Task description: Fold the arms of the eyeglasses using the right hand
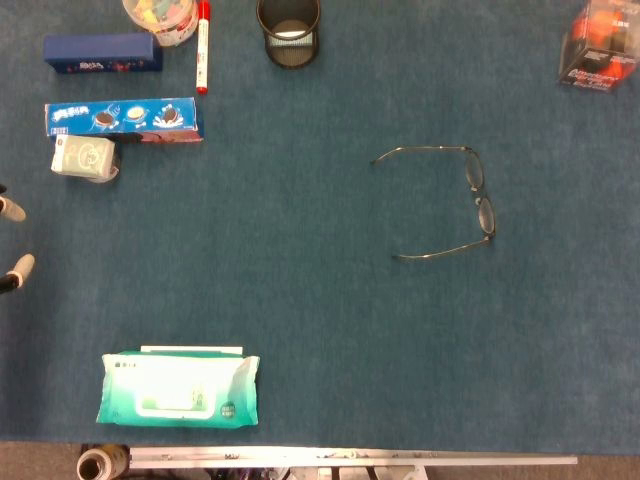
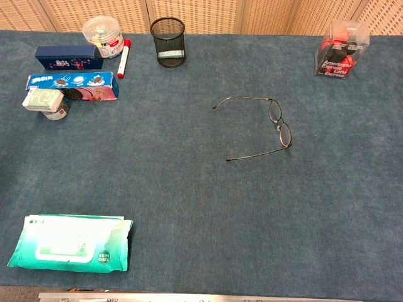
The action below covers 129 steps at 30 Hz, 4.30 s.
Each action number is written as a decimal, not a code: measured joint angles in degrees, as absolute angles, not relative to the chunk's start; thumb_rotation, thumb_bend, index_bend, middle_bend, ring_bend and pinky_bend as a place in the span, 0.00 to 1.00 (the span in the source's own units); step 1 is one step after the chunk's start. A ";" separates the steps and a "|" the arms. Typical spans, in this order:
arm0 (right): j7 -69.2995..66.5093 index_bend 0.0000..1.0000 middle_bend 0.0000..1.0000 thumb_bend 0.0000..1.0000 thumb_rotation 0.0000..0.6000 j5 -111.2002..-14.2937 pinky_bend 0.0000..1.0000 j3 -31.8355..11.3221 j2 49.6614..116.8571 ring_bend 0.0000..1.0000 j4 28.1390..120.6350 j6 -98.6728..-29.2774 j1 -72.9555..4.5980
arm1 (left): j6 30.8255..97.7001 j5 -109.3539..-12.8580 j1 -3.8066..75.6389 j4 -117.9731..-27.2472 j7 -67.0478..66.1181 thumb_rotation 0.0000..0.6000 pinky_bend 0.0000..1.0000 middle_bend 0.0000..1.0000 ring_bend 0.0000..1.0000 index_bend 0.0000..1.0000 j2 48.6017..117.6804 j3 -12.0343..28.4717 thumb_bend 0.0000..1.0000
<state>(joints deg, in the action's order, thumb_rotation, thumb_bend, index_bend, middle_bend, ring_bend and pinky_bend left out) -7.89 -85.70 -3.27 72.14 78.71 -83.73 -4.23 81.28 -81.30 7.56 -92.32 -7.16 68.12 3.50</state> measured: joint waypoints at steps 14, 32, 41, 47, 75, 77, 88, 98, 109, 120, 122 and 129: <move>-7.72 0.49 0.46 0.45 1.00 -87.85 0.45 -4.01 71.86 0.35 78.66 -84.07 -6.00 | 81.02 -80.96 7.50 -91.83 -6.89 1.00 0.43 0.28 0.26 0.41 68.64 3.21 0.18; 3.86 0.37 0.36 0.45 1.00 -95.79 0.42 -5.97 70.69 0.22 82.09 -79.05 -16.70 | 82.59 -82.68 6.12 -86.62 -1.69 1.00 0.43 0.28 0.26 0.41 70.67 2.16 0.18; 6.03 0.37 0.35 0.47 1.00 -96.87 0.37 -6.85 72.32 0.21 80.75 -73.23 -22.91 | 81.72 -84.12 6.69 -84.01 0.41 1.00 0.43 0.28 0.26 0.41 71.45 1.67 0.18; 7.80 0.37 0.35 0.56 1.00 -96.82 0.36 -6.77 73.51 0.21 79.93 -69.33 -26.30 | 81.11 -84.37 7.14 -83.10 0.62 1.00 0.44 0.28 0.26 0.41 71.77 1.67 0.18; 12.96 0.37 0.35 0.97 1.00 -92.96 0.35 -1.97 75.60 0.21 80.67 -54.72 -34.18 | 80.51 -83.81 6.64 -82.08 1.15 1.00 0.44 0.28 0.26 0.42 71.66 1.18 0.18; 13.34 0.37 0.35 0.97 1.00 -92.38 0.35 -1.78 75.56 0.21 80.89 -54.17 -34.41 | 80.51 -83.75 6.61 -82.19 1.14 1.00 0.44 0.28 0.26 0.42 71.61 1.20 0.18; 14.54 0.37 0.35 0.97 1.00 -90.57 0.34 -1.03 75.85 0.21 81.39 -51.89 -35.72 | 80.38 -83.56 6.45 -82.02 1.38 1.00 0.44 0.28 0.26 0.42 71.69 1.13 0.18; 14.25 0.37 0.35 0.97 1.00 -90.70 0.34 0.18 76.02 0.21 82.36 -50.81 -36.62 | 80.44 -83.28 6.21 -81.70 1.86 1.00 0.44 0.28 0.26 0.42 71.66 1.20 0.18; 16.09 0.37 0.35 0.97 1.00 -89.03 0.34 1.44 75.50 0.21 83.92 -48.62 -37.05 | 80.98 -83.38 5.84 -81.69 2.25 1.00 0.44 0.28 0.26 0.42 71.54 1.24 0.18; 17.05 0.39 0.35 0.97 1.00 -87.32 0.34 1.85 75.59 0.21 83.84 -47.44 -37.39 | 80.88 -83.25 5.73 -81.40 2.57 1.00 0.44 0.28 0.26 0.42 71.69 1.28 0.18; 17.27 0.41 0.35 0.97 1.00 -87.05 0.34 1.93 75.48 0.21 83.93 -47.37 -37.35 | 80.89 -83.27 5.71 -81.34 2.63 1.00 0.44 0.28 0.26 0.42 71.73 1.27 0.18; 18.68 0.42 0.36 0.97 1.00 -85.53 0.34 2.28 74.79 0.21 84.57 -47.32 -36.84 | 80.91 -83.33 5.71 -81.07 2.75 1.00 0.44 0.28 0.26 0.42 71.92 1.32 0.18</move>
